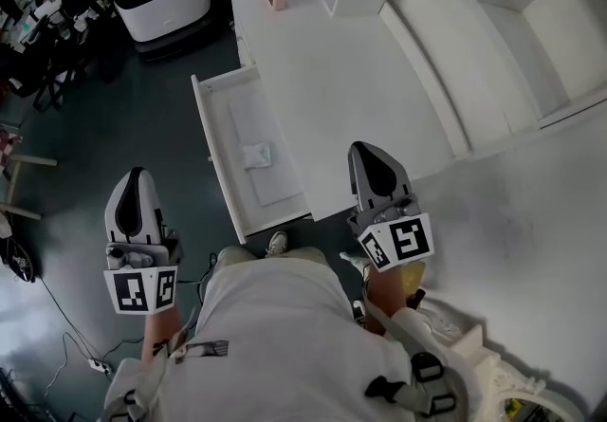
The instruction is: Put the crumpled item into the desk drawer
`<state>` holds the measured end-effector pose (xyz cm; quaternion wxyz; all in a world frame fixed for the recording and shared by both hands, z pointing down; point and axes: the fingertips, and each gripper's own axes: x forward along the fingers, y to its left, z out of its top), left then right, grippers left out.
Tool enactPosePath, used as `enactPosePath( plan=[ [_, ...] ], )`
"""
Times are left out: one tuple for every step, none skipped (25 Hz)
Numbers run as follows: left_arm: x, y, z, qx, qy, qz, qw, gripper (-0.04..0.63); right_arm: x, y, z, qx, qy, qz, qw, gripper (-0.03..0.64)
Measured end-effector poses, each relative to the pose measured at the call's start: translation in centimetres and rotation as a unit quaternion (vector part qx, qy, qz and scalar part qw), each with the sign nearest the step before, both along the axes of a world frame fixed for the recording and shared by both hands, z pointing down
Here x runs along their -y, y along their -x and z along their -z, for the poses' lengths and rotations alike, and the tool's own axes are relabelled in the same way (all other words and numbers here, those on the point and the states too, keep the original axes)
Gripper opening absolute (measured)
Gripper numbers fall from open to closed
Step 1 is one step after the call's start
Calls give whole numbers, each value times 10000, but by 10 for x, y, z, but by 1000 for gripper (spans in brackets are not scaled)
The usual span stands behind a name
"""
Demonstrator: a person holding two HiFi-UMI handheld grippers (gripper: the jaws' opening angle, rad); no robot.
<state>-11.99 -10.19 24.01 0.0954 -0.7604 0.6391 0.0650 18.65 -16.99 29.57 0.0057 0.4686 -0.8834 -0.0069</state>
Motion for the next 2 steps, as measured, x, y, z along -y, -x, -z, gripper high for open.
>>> enactPosePath(
  plan=[
    [2, -1, 0, 2, -11, -7, 10000, 21, 0, 0, 0, -44, -31, -9, 10000, 9],
    [3, -2, 1, 5, -23, -17, 10000, 21, -1, 0, 0, -82, -58, -17, 9999, 9]
  ],
)
